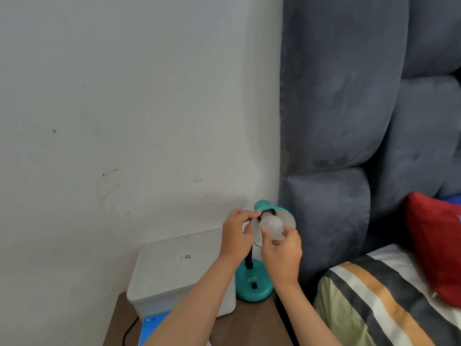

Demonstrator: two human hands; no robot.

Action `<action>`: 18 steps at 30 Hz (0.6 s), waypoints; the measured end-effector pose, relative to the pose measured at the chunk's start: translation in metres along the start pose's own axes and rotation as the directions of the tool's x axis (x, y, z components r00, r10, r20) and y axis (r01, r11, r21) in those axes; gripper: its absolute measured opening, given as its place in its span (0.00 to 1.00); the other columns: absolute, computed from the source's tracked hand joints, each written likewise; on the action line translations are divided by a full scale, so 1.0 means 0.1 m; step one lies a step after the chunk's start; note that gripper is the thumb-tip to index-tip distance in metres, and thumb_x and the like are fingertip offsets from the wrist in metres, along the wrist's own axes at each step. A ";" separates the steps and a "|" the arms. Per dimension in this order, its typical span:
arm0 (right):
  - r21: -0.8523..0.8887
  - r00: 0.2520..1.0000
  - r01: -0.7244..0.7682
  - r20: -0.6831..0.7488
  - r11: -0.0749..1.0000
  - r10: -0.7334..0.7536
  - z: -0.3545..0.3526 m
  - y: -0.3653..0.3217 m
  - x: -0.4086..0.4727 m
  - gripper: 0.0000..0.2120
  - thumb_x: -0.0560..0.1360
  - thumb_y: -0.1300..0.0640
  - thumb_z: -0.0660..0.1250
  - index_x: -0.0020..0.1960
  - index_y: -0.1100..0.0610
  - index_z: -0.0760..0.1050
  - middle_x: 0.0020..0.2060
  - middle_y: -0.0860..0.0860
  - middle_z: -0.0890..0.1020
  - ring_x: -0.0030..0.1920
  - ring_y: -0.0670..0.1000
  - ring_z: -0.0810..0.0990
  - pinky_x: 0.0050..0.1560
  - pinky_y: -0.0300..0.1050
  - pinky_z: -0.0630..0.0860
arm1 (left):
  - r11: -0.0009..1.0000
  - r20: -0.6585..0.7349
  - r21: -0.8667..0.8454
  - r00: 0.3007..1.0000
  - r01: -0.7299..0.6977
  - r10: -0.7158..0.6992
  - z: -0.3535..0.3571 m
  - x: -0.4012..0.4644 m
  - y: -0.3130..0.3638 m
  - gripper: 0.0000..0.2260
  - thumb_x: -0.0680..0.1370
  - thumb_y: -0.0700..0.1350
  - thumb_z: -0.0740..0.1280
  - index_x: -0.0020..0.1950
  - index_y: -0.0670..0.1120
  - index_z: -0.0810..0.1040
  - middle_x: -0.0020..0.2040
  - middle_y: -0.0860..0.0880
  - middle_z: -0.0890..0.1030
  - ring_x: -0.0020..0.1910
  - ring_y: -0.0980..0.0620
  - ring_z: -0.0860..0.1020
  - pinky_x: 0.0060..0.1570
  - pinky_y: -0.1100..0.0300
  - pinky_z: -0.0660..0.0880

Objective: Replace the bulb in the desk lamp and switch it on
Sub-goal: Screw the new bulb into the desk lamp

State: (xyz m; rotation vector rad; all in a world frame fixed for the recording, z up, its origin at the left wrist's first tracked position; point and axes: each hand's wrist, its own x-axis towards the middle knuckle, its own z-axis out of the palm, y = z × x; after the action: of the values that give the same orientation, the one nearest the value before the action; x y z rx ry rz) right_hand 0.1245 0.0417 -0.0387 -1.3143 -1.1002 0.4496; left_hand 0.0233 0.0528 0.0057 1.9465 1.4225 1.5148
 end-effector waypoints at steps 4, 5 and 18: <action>-0.088 0.973 0.228 0.054 0.970 -0.224 0.00 0.07 -0.02 0.28 0.72 0.58 0.71 0.69 0.55 0.65 0.63 0.56 0.66 0.54 0.50 0.75 0.49 0.40 0.77 | 1.000 -0.006 -0.001 1.000 0.001 -0.001 0.01 -0.01 0.01 0.17 0.73 0.30 0.63 0.53 0.49 0.81 0.46 0.54 0.76 0.48 0.64 0.75 0.50 0.78 0.68; -0.100 0.969 0.243 0.069 0.965 -0.237 0.00 0.09 -0.03 0.26 0.72 0.58 0.70 0.68 0.54 0.67 0.63 0.56 0.67 0.53 0.51 0.77 0.49 0.40 0.78 | 1.000 -0.006 0.003 1.000 -0.003 0.003 0.00 -0.01 0.01 0.17 0.73 0.30 0.63 0.53 0.50 0.81 0.46 0.54 0.76 0.48 0.64 0.76 0.50 0.78 0.68; -0.054 0.980 0.198 0.012 0.979 -0.198 0.03 0.11 -0.06 0.28 0.71 0.60 0.71 0.68 0.56 0.66 0.58 0.56 0.69 0.49 0.53 0.78 0.48 0.43 0.79 | 1.000 -0.009 0.005 1.000 -0.002 0.002 0.01 -0.03 0.01 0.17 0.73 0.30 0.63 0.52 0.49 0.81 0.45 0.56 0.75 0.47 0.65 0.75 0.50 0.78 0.68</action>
State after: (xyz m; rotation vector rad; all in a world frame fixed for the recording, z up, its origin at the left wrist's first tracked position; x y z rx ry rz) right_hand 0.1224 0.0419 -0.0514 -1.2367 -1.2427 0.2775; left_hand 0.0247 0.0504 0.0043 1.9468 1.4298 1.5238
